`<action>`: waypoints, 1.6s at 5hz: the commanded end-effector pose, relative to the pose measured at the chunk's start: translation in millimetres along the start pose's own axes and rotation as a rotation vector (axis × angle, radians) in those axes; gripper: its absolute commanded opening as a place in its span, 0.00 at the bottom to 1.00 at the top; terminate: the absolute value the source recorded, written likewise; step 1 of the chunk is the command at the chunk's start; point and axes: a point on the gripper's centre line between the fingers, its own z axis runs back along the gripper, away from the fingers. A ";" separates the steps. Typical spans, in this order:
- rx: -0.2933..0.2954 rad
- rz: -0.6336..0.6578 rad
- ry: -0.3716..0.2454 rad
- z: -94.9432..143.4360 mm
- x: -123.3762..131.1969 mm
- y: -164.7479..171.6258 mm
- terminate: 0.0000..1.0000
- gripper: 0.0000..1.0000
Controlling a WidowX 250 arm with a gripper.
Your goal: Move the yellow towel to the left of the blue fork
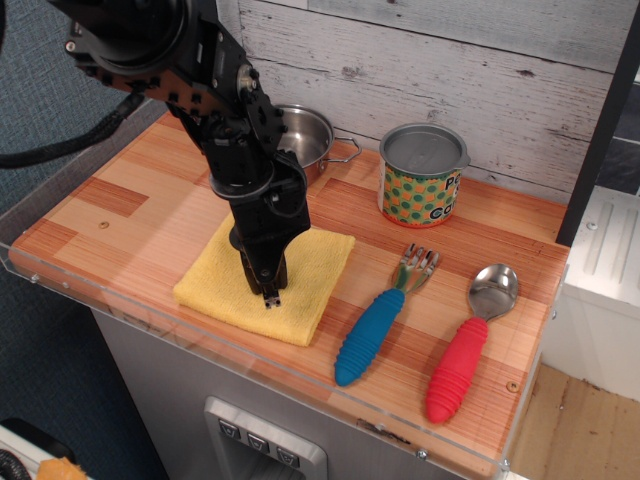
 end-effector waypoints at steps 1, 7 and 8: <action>0.060 0.020 -0.038 13.0 -2.1 15.5 0.00 0.00; 0.158 0.418 -0.017 82.6 -8.5 46.2 0.00 1.00; 0.165 0.675 -0.034 96.5 -23.2 61.4 0.00 1.00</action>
